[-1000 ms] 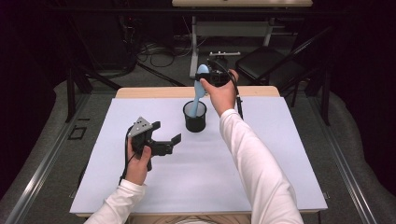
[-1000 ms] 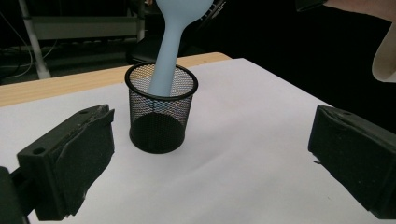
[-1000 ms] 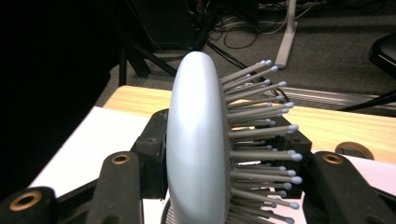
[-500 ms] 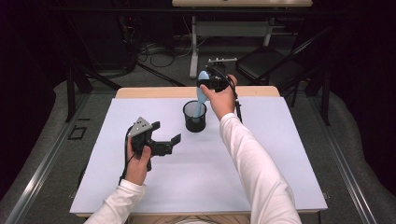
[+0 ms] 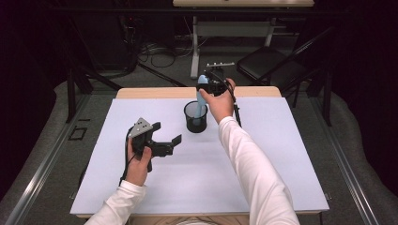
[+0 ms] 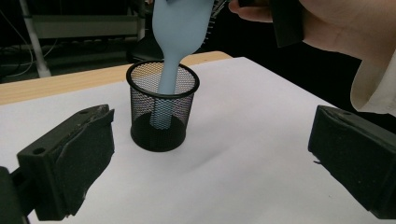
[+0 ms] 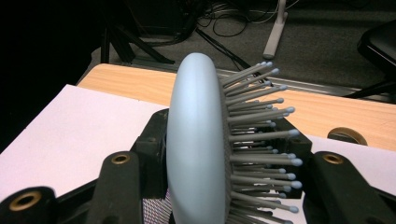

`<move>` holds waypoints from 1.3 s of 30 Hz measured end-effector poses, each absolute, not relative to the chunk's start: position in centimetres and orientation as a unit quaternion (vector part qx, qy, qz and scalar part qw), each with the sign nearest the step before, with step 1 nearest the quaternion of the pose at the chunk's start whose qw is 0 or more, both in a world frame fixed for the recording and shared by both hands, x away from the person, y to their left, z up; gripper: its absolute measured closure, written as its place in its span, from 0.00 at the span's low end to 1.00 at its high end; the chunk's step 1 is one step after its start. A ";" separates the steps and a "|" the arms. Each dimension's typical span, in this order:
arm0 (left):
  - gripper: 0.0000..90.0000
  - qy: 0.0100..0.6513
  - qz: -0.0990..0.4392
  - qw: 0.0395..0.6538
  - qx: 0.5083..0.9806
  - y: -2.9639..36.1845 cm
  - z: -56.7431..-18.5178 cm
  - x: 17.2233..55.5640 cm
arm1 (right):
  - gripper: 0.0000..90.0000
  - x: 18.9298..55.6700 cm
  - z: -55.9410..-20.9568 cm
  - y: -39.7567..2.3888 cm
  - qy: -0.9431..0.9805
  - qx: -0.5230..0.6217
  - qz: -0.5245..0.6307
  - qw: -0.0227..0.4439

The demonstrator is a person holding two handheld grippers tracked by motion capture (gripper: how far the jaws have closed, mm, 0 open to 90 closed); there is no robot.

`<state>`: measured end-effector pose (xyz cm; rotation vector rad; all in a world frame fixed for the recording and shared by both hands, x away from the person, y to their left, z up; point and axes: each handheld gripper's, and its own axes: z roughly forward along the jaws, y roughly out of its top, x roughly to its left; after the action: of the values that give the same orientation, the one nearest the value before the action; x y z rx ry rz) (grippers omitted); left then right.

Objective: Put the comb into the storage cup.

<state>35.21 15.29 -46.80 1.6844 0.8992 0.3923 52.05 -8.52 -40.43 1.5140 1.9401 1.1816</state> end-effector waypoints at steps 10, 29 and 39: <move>0.00 0.382 0.166 0.563 0.714 15.4 -46.8 35.3 | 0.54 52.0 -41.1 -8.2 0.702 0.536 0.418 0.212; 0.00 0.382 0.167 0.562 0.714 15.4 -46.8 35.3 | 0.52 51.5 -41.2 -7.0 0.720 0.506 0.418 0.225; 0.00 0.383 0.167 0.561 0.715 15.4 -46.8 35.3 | 0.50 51.2 -41.2 -6.6 0.733 0.492 0.418 0.214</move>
<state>35.28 15.42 -46.83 1.6833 0.9012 0.3928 51.19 -6.56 -41.23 1.3650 2.0348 1.1603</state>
